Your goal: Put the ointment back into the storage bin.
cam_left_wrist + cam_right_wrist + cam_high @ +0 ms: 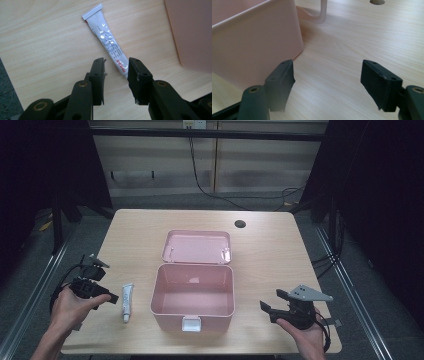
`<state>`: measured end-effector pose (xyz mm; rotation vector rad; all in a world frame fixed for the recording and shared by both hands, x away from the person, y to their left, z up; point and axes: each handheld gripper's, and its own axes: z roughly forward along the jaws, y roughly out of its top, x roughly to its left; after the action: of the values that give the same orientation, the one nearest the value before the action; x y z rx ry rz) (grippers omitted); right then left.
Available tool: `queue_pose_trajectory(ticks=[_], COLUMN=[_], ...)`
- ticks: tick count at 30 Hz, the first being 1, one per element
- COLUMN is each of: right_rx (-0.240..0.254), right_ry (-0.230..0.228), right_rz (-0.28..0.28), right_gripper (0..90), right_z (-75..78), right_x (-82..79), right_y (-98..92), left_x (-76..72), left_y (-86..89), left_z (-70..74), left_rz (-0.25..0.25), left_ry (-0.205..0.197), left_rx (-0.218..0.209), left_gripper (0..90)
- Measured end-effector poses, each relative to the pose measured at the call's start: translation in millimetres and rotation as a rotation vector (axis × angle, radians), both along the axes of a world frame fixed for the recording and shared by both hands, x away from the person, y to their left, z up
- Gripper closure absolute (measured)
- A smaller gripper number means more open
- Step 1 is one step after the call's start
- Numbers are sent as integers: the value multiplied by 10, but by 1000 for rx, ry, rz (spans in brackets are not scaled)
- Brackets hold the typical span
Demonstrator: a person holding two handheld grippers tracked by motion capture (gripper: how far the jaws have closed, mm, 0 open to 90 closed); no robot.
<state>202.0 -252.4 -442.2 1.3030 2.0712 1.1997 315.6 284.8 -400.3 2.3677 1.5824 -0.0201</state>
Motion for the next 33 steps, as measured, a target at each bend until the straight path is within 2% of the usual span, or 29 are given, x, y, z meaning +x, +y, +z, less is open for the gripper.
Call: queue_pose_trajectory(ticks=[7,12,19,20,24,25,29,33], right_rx=[-1,-1,0,2,1,-1,0,3], right_ry=[6,9,12,15,17,16,19,30], right_rz=[2,10,10,12,11,11,12,14], right_gripper=[260,257,250,249,248,247,236,214], right_z=[-5,-5,-6,-7,-8,-8,-10,-20], right_x=[9,5,5,7,7,4,7,15], right_y=[10,16,15,16,16,16,17,19], left_x=[128,232,333,371,436,448,446,451], left_y=[-94,-149,-199,-222,-246,-265,-302,-344], left_z=[-47,-119,-168,-198,-244,-251,-246,-336], left_rz=[16,59,81,98,110,125,113,120], left_ry=[52,95,123,125,145,142,150,173], left_rx=[36,42,50,63,85,80,89,116], left_gripper=[659,649,637,636,630,630,631,631])
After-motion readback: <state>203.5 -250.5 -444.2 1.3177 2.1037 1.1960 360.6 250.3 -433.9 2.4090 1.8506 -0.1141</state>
